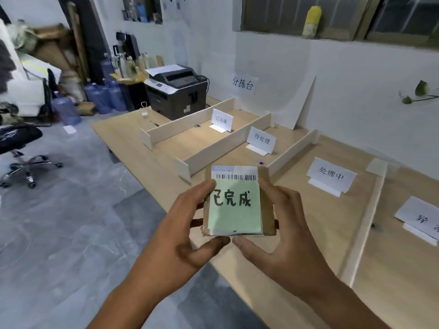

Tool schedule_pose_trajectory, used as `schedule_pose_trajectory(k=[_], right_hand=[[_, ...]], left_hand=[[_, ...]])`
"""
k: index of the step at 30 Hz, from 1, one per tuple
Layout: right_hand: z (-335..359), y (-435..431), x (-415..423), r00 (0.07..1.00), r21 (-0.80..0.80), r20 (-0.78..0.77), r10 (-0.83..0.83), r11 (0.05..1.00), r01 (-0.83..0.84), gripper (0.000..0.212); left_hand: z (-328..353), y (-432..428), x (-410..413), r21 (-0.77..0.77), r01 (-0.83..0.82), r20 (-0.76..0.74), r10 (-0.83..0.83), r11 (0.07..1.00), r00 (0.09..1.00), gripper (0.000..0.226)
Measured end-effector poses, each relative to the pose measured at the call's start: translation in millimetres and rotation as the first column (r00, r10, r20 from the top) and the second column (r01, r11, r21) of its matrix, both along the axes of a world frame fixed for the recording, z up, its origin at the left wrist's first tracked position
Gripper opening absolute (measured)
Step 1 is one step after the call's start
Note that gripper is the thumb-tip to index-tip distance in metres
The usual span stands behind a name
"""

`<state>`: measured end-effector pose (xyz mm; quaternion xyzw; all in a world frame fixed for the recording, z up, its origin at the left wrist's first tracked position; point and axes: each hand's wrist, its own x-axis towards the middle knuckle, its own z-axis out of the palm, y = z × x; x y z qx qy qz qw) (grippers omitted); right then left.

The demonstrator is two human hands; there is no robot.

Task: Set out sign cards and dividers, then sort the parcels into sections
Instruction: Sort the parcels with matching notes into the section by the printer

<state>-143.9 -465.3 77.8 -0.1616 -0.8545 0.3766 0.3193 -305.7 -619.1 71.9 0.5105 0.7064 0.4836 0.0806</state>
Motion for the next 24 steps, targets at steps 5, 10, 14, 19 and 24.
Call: schedule_pose_trajectory(k=[5,10,14,19,24], right_hand=[[-3.6,24.2,-106.5,0.999,-0.003,0.033,0.003,1.000,-0.003,0.094],[-20.1,35.2,-229.9,0.998,0.029,0.050,-0.045,0.999,0.044,0.095],[-23.9,34.0,-332.3,0.991,-0.009,0.060,-0.118,0.993,0.119,0.095],[-28.3,46.8,-444.6,0.975,-0.085,0.057,-0.214,0.972,0.219,0.093],[-51.1,87.7,-528.8,0.946,-0.160,0.102,-0.307,0.934,0.320,0.093]], left_hand=[[-4.5,20.8,-104.7,0.011,-0.001,0.065,0.000,1.000,0.998,0.087],[-23.2,37.1,-233.5,-0.010,0.017,0.039,-0.017,1.000,0.999,0.089],[-22.6,46.9,-346.5,-0.058,0.077,0.027,-0.076,0.995,0.997,0.088],[-17.3,81.3,-475.2,-0.117,0.170,0.023,-0.169,0.978,0.985,0.091],[-40.2,145.5,-568.4,-0.160,0.275,0.087,-0.264,0.948,0.960,0.091]])
